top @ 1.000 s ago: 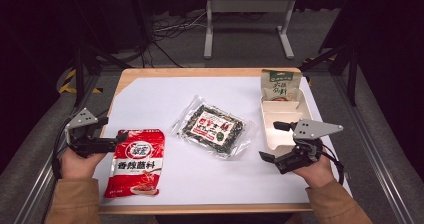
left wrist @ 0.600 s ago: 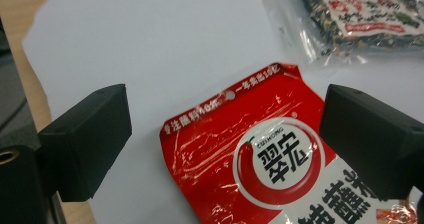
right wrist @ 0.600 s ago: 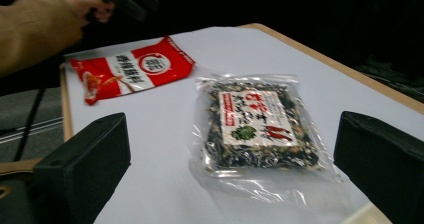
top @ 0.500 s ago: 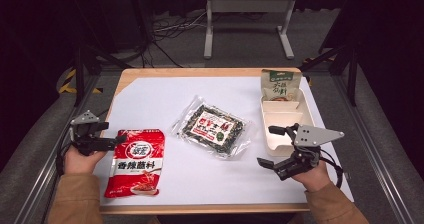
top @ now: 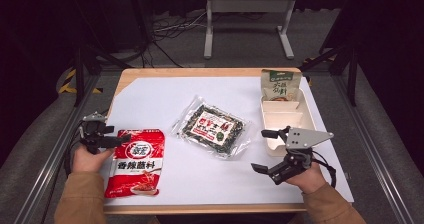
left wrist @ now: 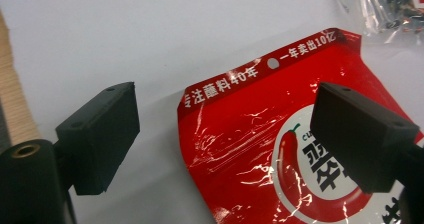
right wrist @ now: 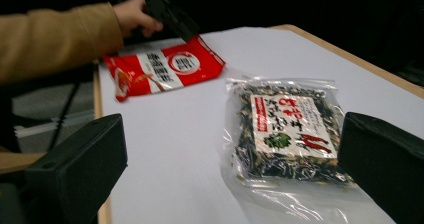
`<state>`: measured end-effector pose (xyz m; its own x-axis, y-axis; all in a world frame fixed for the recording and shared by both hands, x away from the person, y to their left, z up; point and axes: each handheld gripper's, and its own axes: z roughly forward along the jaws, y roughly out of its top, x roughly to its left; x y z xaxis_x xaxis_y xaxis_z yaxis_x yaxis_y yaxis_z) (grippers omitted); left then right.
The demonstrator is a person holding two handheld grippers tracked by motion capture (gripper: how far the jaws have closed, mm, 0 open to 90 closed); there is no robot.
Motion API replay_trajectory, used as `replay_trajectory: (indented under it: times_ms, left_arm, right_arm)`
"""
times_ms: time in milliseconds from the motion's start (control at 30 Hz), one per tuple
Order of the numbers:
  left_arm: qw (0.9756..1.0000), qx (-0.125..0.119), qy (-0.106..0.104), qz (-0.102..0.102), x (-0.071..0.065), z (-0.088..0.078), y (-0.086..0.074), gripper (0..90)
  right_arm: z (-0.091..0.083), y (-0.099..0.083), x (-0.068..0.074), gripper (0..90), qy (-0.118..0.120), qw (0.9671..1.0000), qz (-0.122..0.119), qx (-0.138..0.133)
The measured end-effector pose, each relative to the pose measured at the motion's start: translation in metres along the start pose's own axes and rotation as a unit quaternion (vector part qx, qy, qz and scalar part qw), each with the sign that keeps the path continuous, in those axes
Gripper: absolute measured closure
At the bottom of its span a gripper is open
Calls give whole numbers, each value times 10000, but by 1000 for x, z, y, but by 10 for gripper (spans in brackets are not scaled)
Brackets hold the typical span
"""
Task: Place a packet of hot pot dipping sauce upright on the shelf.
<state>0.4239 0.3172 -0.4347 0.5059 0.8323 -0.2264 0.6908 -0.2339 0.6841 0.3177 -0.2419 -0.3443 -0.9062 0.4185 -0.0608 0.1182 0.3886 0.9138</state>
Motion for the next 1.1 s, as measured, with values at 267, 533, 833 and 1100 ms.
replay_trajectory:
  times_ms: [267,533,833,1100]
  left_arm:
    - [9998,152,-97,77,1,9,-2,218]
    - [9990,392,-169,159,1,14,-4,279]
    - [9978,400,36,530,-5,13,-6,452]
    - [9975,334,88,619,-7,11,-7,666]
  right_arm:
    - [5,-1,2,28,249,9996,14,95]
    - [4,-3,2,95,257,9997,-34,29]
    - [0,-4,5,250,377,9990,-177,-151]
    - [0,-5,4,282,296,9993,-169,-124]
